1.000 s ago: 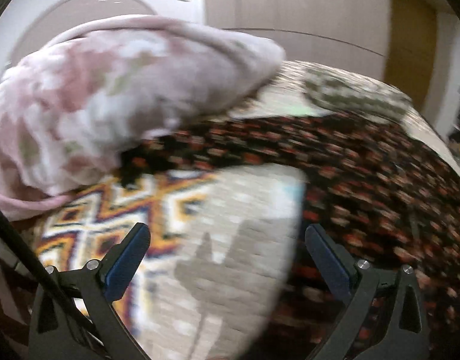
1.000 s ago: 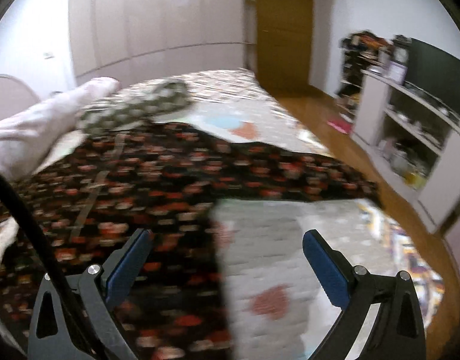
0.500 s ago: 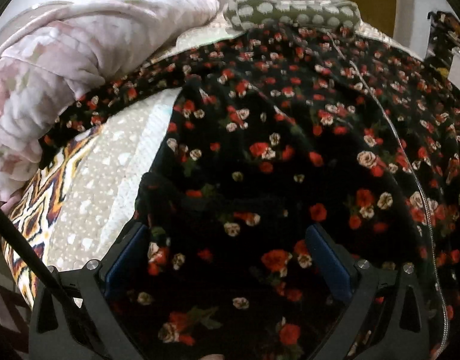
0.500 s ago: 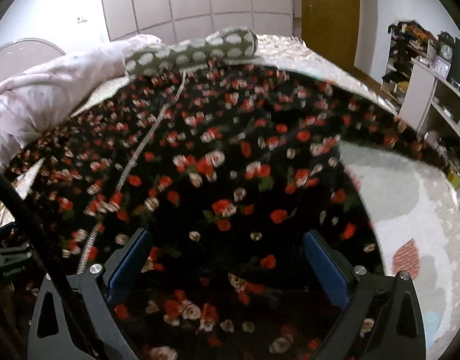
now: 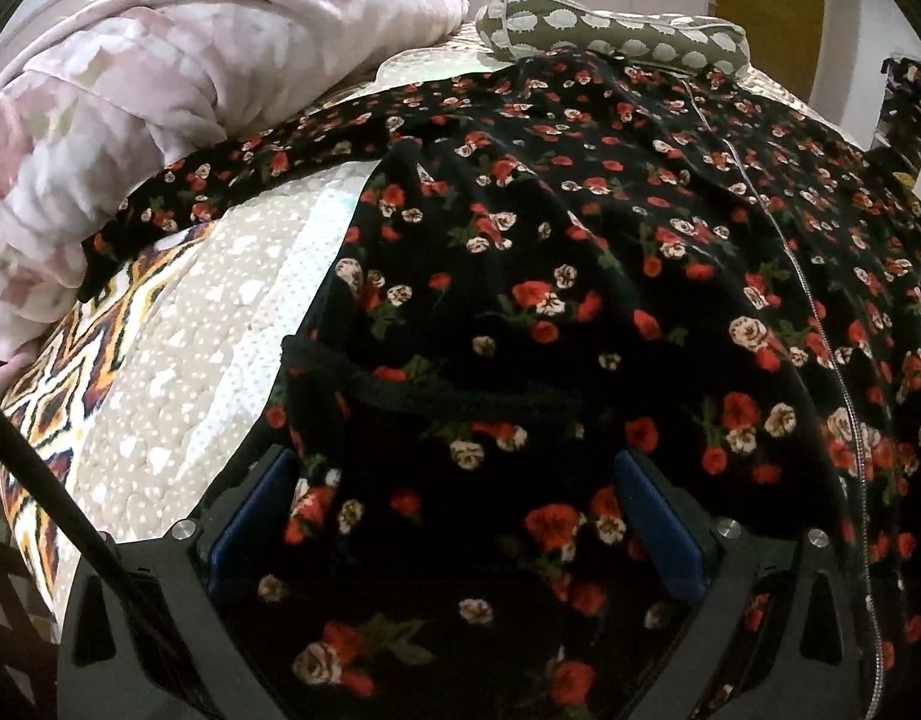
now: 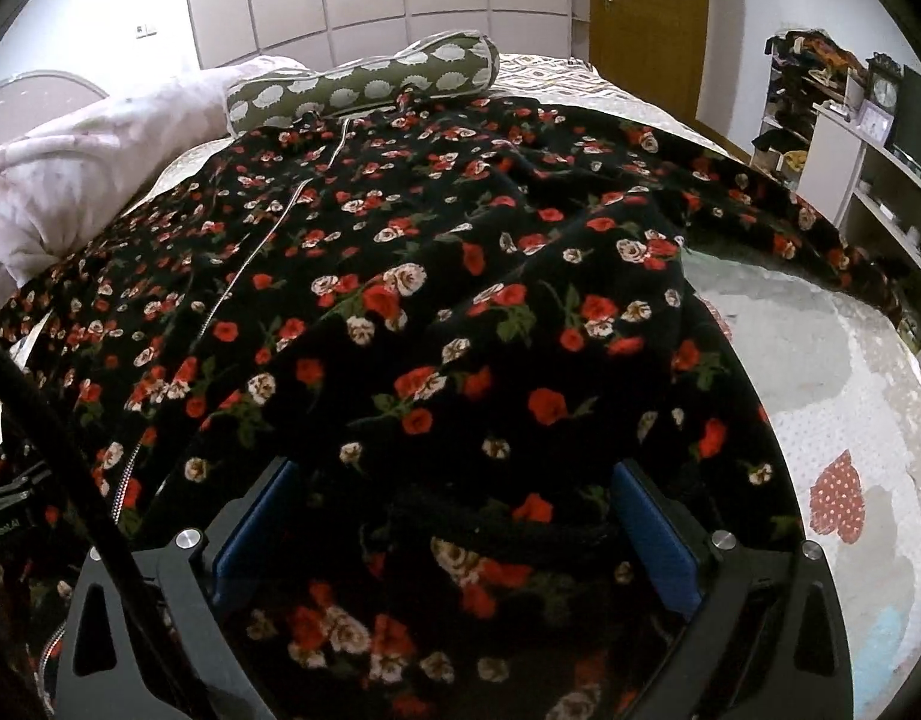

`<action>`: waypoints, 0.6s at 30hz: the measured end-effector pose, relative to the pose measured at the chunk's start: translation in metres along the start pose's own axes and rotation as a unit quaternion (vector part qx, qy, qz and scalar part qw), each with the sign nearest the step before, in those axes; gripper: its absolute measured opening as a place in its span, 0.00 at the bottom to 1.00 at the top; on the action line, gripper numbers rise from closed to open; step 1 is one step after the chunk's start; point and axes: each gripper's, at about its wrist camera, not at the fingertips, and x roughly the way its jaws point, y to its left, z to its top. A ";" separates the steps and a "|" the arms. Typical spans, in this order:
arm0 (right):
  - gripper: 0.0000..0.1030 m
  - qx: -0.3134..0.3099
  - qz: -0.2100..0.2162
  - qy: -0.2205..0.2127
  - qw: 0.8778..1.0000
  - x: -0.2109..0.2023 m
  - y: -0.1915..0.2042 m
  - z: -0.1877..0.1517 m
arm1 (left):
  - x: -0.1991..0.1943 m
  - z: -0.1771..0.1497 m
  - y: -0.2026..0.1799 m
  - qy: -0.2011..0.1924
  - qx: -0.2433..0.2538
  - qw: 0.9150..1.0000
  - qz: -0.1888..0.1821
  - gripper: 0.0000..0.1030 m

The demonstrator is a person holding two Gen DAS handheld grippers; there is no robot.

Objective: Fold large clothes

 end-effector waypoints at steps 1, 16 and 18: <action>1.00 0.000 0.000 -0.001 1.000 0.000 0.000 0.000 | -0.001 0.000 0.000 -0.001 0.000 1.000 0.001 1.00; 1.00 -0.008 -0.020 -0.003 1.000 -0.001 0.004 -0.004 | -0.004 -0.006 0.004 -0.021 -0.002 1.000 -0.008 1.00; 1.00 -0.009 -0.025 -0.002 1.000 -0.001 0.005 -0.006 | -0.005 -0.007 0.004 -0.023 -0.003 1.000 -0.010 1.00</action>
